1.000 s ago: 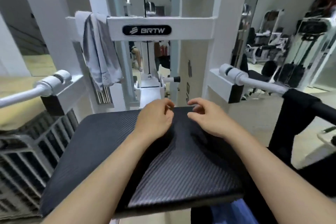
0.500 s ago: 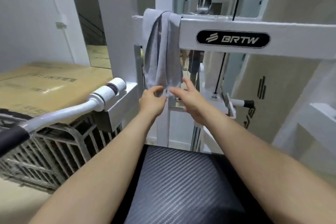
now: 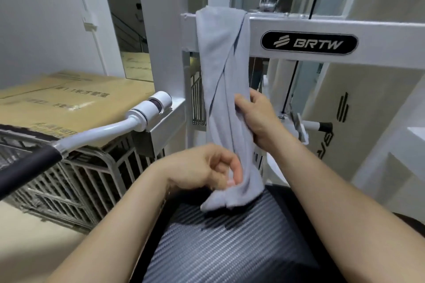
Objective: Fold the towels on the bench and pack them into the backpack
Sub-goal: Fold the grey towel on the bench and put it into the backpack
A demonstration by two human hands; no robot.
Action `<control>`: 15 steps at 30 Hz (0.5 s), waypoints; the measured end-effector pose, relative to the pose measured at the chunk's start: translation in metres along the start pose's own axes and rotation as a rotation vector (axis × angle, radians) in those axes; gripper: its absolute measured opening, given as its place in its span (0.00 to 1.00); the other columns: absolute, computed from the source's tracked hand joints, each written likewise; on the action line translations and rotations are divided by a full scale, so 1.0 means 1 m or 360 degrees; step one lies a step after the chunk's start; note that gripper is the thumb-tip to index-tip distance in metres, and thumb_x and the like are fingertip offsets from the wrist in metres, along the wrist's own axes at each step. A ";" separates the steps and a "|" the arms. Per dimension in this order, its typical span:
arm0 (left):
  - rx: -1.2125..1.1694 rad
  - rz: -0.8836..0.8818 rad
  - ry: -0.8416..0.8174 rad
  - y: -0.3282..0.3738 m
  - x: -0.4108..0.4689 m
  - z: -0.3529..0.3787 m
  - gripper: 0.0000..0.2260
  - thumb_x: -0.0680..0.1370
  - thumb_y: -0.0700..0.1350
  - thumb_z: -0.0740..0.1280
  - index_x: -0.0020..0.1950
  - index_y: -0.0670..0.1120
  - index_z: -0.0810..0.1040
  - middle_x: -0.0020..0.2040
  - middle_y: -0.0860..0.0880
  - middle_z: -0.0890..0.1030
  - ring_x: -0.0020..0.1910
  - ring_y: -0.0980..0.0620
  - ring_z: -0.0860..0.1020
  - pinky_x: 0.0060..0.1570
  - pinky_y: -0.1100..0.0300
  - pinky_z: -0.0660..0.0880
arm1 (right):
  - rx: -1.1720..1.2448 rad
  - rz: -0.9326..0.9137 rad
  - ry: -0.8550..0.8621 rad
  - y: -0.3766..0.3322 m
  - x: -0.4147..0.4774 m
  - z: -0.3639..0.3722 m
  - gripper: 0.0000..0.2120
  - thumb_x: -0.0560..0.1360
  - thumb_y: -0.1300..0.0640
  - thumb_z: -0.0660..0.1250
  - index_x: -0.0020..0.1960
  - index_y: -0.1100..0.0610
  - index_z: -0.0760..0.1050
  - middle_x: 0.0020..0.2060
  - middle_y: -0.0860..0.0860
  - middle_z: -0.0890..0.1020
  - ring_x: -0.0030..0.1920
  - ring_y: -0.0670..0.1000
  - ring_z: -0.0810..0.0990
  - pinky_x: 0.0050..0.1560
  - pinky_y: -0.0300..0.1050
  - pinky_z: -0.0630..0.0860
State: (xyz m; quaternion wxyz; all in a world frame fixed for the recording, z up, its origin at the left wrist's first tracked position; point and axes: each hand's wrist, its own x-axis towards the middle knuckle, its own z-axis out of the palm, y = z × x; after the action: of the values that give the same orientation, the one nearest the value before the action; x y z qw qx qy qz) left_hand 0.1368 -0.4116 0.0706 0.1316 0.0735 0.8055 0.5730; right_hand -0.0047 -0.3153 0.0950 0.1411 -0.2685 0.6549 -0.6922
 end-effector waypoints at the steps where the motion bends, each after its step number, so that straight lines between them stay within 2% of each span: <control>1: 0.0016 -0.0026 -0.0140 0.004 -0.006 0.013 0.07 0.74 0.36 0.67 0.43 0.49 0.79 0.32 0.48 0.74 0.30 0.55 0.69 0.32 0.69 0.65 | -0.0143 -0.0030 -0.0054 -0.004 -0.013 0.000 0.09 0.78 0.53 0.66 0.55 0.55 0.78 0.47 0.51 0.85 0.44 0.48 0.84 0.45 0.43 0.81; 3: -0.0005 -0.0038 -0.0357 0.012 -0.016 0.041 0.08 0.75 0.36 0.67 0.44 0.49 0.78 0.34 0.47 0.74 0.30 0.58 0.70 0.33 0.70 0.68 | -0.0546 -0.0027 -0.0261 -0.002 -0.041 -0.001 0.13 0.75 0.47 0.68 0.56 0.52 0.77 0.48 0.47 0.83 0.47 0.47 0.82 0.47 0.42 0.77; 4: -0.0019 -0.0040 -0.0429 0.016 -0.020 0.055 0.08 0.75 0.36 0.67 0.45 0.49 0.78 0.35 0.45 0.74 0.31 0.57 0.71 0.33 0.70 0.69 | -0.0761 -0.0032 -0.0383 0.000 -0.056 -0.002 0.17 0.73 0.47 0.69 0.60 0.51 0.75 0.51 0.45 0.81 0.50 0.48 0.80 0.49 0.41 0.74; 6: -0.0014 -0.0040 -0.0479 0.021 -0.028 0.081 0.08 0.77 0.35 0.67 0.47 0.49 0.78 0.36 0.45 0.75 0.31 0.59 0.74 0.34 0.71 0.71 | -0.1057 -0.0105 -0.0575 0.005 -0.085 -0.008 0.21 0.74 0.57 0.68 0.67 0.52 0.72 0.53 0.44 0.76 0.56 0.47 0.77 0.49 0.34 0.69; 7: 0.0004 -0.0031 -0.0480 0.024 -0.032 0.093 0.06 0.78 0.36 0.66 0.50 0.47 0.79 0.35 0.46 0.77 0.31 0.60 0.76 0.35 0.71 0.71 | -0.1114 -0.0143 -0.0654 0.007 -0.099 -0.012 0.21 0.75 0.61 0.67 0.68 0.52 0.72 0.54 0.44 0.76 0.57 0.46 0.76 0.47 0.29 0.68; 9: 0.0011 0.0007 -0.0354 0.029 -0.043 0.116 0.06 0.81 0.41 0.64 0.56 0.46 0.79 0.34 0.45 0.79 0.31 0.57 0.79 0.37 0.68 0.73 | -0.1105 -0.0068 -0.0778 0.005 -0.132 -0.022 0.20 0.76 0.62 0.65 0.67 0.53 0.74 0.55 0.42 0.77 0.58 0.43 0.75 0.47 0.21 0.67; 10: -0.0034 0.0043 -0.0189 0.030 -0.048 0.126 0.07 0.81 0.43 0.63 0.54 0.46 0.80 0.33 0.44 0.79 0.29 0.55 0.79 0.36 0.66 0.74 | -0.1061 0.0025 -0.0841 0.002 -0.148 -0.027 0.18 0.77 0.61 0.65 0.65 0.53 0.76 0.54 0.42 0.78 0.56 0.42 0.76 0.49 0.22 0.68; 11: -0.0134 0.0079 0.0084 0.032 -0.053 0.135 0.06 0.80 0.44 0.64 0.50 0.47 0.81 0.31 0.44 0.79 0.27 0.53 0.77 0.32 0.64 0.73 | -0.0989 0.0086 -0.0919 -0.001 -0.164 -0.034 0.16 0.76 0.61 0.65 0.62 0.53 0.78 0.51 0.42 0.81 0.52 0.42 0.78 0.53 0.28 0.72; 13: -0.0223 0.0248 0.0821 0.032 -0.064 0.149 0.03 0.76 0.41 0.70 0.44 0.48 0.82 0.28 0.50 0.77 0.27 0.52 0.74 0.29 0.62 0.71 | -0.0904 0.0089 -0.1006 -0.005 -0.198 -0.049 0.12 0.74 0.61 0.66 0.56 0.55 0.81 0.47 0.48 0.86 0.50 0.46 0.82 0.59 0.47 0.77; 14: -0.0059 0.0379 0.1149 0.030 -0.069 0.156 0.07 0.73 0.38 0.70 0.46 0.50 0.83 0.32 0.53 0.78 0.31 0.54 0.75 0.33 0.62 0.73 | -0.0875 0.0095 -0.1027 -0.008 -0.217 -0.059 0.12 0.74 0.59 0.67 0.57 0.53 0.81 0.49 0.48 0.86 0.52 0.47 0.82 0.61 0.50 0.76; 15: 0.0273 0.0476 0.1332 0.030 -0.073 0.164 0.14 0.70 0.36 0.68 0.50 0.52 0.82 0.38 0.56 0.80 0.39 0.57 0.77 0.43 0.61 0.75 | -0.0812 0.0122 -0.1076 -0.012 -0.236 -0.068 0.12 0.75 0.56 0.69 0.58 0.51 0.81 0.51 0.48 0.85 0.55 0.47 0.82 0.63 0.49 0.75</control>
State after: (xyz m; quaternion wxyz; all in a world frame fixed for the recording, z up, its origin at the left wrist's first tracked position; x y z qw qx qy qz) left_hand 0.2546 -0.2726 0.0579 -0.2963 -0.0382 0.8146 0.4972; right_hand 0.1518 -0.1283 0.0627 0.3026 -0.4821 0.7316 -0.3751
